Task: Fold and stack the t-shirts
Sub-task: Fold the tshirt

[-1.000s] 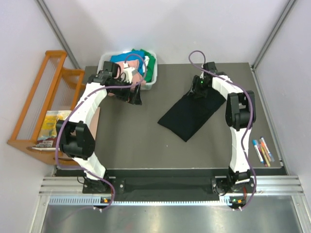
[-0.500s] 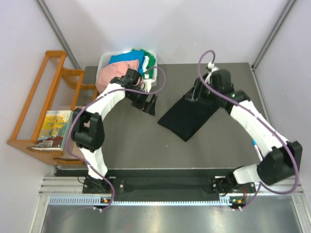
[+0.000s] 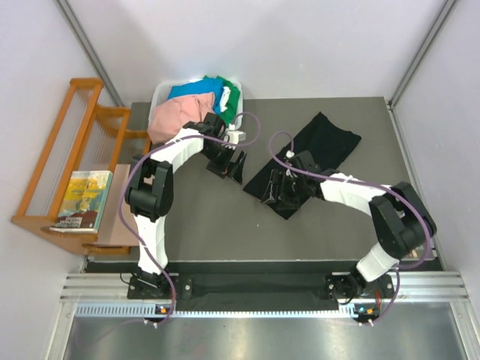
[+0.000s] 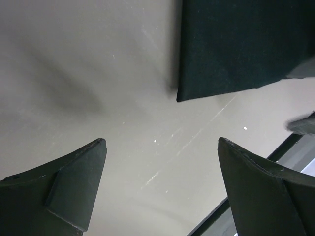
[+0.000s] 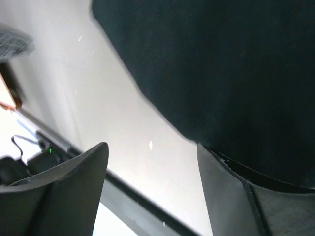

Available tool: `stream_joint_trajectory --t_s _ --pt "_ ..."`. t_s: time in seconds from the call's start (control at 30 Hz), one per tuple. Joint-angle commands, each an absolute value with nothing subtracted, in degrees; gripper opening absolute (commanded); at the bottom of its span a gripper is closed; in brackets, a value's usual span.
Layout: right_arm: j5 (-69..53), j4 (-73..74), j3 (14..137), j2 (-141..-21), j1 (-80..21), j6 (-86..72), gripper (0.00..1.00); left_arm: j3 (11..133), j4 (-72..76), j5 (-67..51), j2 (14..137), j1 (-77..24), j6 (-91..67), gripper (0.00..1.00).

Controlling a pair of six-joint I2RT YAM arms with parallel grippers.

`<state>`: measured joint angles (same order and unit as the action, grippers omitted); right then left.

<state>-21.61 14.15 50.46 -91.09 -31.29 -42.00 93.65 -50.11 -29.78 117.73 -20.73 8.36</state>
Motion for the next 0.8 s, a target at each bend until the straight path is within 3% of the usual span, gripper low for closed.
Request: stream_joint_trajectory --t_s 0.0,0.23,0.43,0.6,0.77 --pt "-18.56 12.47 51.68 -96.93 -31.03 -47.10 0.74 92.90 -49.39 -27.95 110.93 -20.65 10.10 0.99" --pt "-20.39 14.24 49.84 -103.10 -30.59 -48.87 0.76 95.80 -53.61 -26.72 109.78 -20.22 11.86 0.99" --pt "-19.43 25.39 56.59 -96.43 -29.89 -45.97 0.76 97.12 -54.32 -26.19 109.25 -19.95 11.95 0.99" --pt "-22.13 32.61 67.91 -88.07 -23.48 -43.86 0.78 97.38 -54.32 -25.93 108.98 -19.69 11.95 0.99" --pt "-24.08 27.61 69.18 -91.21 -13.30 -43.94 0.80 97.91 -54.67 -26.28 109.25 -19.69 11.60 0.99"
